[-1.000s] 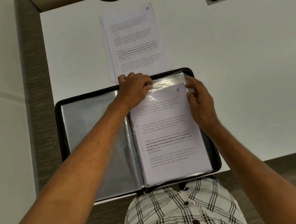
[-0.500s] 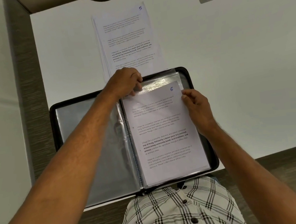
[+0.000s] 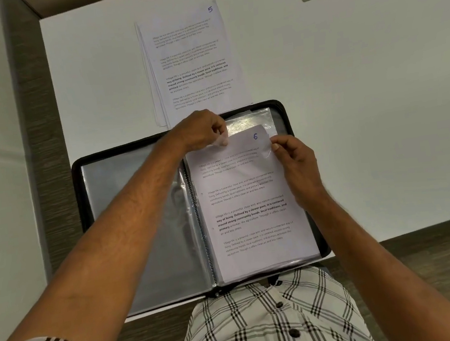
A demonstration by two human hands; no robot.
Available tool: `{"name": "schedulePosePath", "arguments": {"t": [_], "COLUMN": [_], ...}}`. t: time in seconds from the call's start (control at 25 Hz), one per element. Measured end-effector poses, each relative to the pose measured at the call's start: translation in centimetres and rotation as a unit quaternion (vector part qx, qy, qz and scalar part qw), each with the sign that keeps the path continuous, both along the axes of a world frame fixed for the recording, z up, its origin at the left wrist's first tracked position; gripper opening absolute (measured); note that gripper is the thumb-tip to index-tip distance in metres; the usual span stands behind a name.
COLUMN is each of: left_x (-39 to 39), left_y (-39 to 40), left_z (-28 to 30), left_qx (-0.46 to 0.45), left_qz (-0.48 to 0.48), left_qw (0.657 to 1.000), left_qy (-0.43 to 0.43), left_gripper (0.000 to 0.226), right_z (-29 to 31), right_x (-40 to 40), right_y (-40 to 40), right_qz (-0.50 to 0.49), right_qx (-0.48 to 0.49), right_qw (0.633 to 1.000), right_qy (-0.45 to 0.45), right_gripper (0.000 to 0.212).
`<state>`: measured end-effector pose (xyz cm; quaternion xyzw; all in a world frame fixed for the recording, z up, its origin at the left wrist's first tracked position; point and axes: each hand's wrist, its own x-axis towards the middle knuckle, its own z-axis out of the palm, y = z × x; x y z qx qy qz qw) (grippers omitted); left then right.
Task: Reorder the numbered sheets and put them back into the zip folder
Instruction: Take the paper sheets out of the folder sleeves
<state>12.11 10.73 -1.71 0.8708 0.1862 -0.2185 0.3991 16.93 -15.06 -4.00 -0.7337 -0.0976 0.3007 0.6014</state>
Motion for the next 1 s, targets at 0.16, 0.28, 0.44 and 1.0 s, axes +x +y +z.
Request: {"name": "schedulePosePath", "arguments": {"t": [0.16,0.28,0.44,1.0], "left_x": [0.1,0.8,2.4,0.0], "left_y": [0.3,1.8,4.2,8.3], "left_z": [-0.2,-0.1,1.2,0.4], "left_qx": [0.025,0.063,0.119,-0.116], "left_qz": [-0.001,0.051,0.129,0.4], "left_qw": [0.999,0.992,0.97,0.889], "left_qy": [-0.037,-0.092,-0.168,-0.188], "left_gripper": [0.003,0.005,0.006,0.057], "right_z": [0.2,0.3,-0.2,-0.8], "right_x": [0.1,0.0,-0.4,-0.1], "right_y": [-0.3,-0.5,-0.7,-0.2], "right_qz": [0.014,0.026,0.038,0.021], "right_qx": [0.004,-0.01,-0.035,-0.071], "right_qw": [1.0,1.0,0.998,0.995], "right_qy": [0.0,0.009,0.03,0.061], "right_gripper": [0.022,0.025,0.022,0.012]}}
